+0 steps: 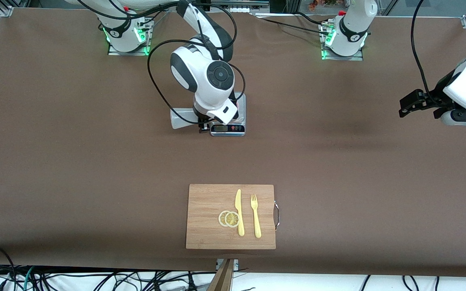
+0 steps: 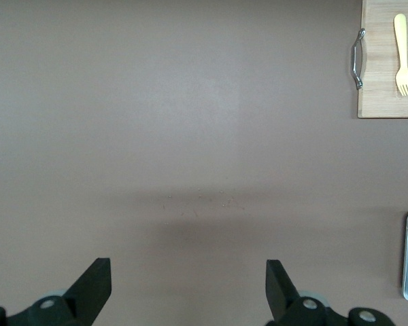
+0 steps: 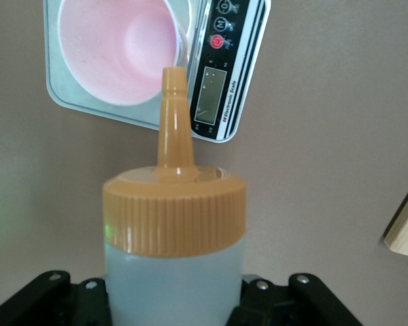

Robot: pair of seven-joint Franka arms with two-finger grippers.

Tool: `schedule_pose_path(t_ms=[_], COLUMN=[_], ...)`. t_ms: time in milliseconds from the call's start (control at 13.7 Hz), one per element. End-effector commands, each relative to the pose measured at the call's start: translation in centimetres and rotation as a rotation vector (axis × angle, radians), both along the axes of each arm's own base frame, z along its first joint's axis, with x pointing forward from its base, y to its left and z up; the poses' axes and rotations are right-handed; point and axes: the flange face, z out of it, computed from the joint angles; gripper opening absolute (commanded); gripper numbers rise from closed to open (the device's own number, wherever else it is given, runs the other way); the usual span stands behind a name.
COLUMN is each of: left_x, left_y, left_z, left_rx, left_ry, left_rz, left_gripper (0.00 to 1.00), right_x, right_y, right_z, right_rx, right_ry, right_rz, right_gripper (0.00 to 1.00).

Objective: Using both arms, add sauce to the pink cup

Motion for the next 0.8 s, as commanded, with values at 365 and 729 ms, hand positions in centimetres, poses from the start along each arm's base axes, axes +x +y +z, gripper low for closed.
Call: schedule_pose_path(t_ms=[365,729], left_x=[0.4,0.4], left_y=[0.1,0.1], left_z=[0.4,0.4], left_rx=[-0.023,-0.023], left_ry=[-0.004,-0.004], left_rz=[-0.019,-0.019], left_gripper=[1.00,1.00], right_x=[-2.0,-2.9], right_y=[1.5,1.7], right_z=[-0.9,-1.1], right_rx=[-0.089,-0.138], right_ry=[-0.010,-0.021], right_rz=[0.053,0.038], right_gripper=[0.00,0.00])
